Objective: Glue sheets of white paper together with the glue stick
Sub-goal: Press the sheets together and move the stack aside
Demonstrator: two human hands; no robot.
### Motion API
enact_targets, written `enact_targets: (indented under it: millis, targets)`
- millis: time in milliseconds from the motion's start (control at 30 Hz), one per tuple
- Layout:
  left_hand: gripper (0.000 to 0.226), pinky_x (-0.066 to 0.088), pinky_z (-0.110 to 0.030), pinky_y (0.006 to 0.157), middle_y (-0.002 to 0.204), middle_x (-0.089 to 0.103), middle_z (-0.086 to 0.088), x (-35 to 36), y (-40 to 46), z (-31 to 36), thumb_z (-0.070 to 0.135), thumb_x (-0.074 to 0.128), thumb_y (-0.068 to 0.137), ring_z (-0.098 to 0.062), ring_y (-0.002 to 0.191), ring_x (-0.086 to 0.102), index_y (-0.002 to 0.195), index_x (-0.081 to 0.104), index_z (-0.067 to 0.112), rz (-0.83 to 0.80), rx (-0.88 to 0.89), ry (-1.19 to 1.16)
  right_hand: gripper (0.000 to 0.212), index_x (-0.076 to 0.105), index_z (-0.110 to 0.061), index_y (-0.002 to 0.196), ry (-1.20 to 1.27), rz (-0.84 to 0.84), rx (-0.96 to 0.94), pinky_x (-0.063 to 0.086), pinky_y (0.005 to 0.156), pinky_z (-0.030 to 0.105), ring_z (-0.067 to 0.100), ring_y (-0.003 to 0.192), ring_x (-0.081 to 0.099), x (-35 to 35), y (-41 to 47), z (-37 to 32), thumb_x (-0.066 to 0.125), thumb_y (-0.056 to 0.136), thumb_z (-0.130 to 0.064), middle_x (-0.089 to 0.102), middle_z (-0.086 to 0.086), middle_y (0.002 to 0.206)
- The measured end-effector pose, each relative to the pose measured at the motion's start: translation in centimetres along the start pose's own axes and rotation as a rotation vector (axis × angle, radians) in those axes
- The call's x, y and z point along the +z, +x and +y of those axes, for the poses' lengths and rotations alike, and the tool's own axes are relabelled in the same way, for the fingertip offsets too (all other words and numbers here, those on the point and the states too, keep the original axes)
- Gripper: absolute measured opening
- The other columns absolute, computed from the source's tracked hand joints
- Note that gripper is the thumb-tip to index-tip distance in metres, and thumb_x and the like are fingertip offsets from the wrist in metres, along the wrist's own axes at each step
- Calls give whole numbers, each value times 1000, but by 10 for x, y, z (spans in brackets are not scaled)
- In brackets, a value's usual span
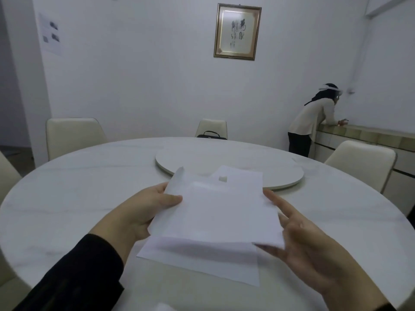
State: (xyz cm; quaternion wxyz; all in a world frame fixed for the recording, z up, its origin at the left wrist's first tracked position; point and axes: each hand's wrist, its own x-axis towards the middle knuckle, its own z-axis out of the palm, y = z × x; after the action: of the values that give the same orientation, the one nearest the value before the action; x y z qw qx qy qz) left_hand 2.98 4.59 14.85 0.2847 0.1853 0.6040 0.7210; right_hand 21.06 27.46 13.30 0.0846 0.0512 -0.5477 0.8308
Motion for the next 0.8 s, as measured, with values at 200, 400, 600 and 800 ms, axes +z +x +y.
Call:
enact_targets:
  millis: [200,400,600,800]
  targets:
    - [20,57,-40,67,94,74,-13,-4,3,-5,8,61,88,-32,83,72,108,63,10,144,-40,244,54,52,-13,124,-202,427,95,60,68,38,30,88,72,9,17,11,71,76,-2,74,14,101]
    - [11,55,-28,59,75,74,-6,-13,3,-20,19,75,78,-19,65,72,85,71,12,306,-47,548,50,55,-4,117,-465,588,181,58,79,46,31,77,73,9,15,24,75,72,4,75,15,89]
    - [5,47,-26,60,75,72,0,-19,8,-28,20,69,82,-17,70,67,78,72,18,376,31,734,30,64,-4,99,-488,599,182,59,75,46,30,73,74,5,24,33,76,72,0,76,12,83]
    - [6,52,-29,62,73,72,-4,-29,7,-26,18,76,75,-21,70,68,75,72,14,392,12,779,28,65,-6,95,-541,607,207,61,67,43,28,67,73,1,33,37,78,70,0,76,12,80]
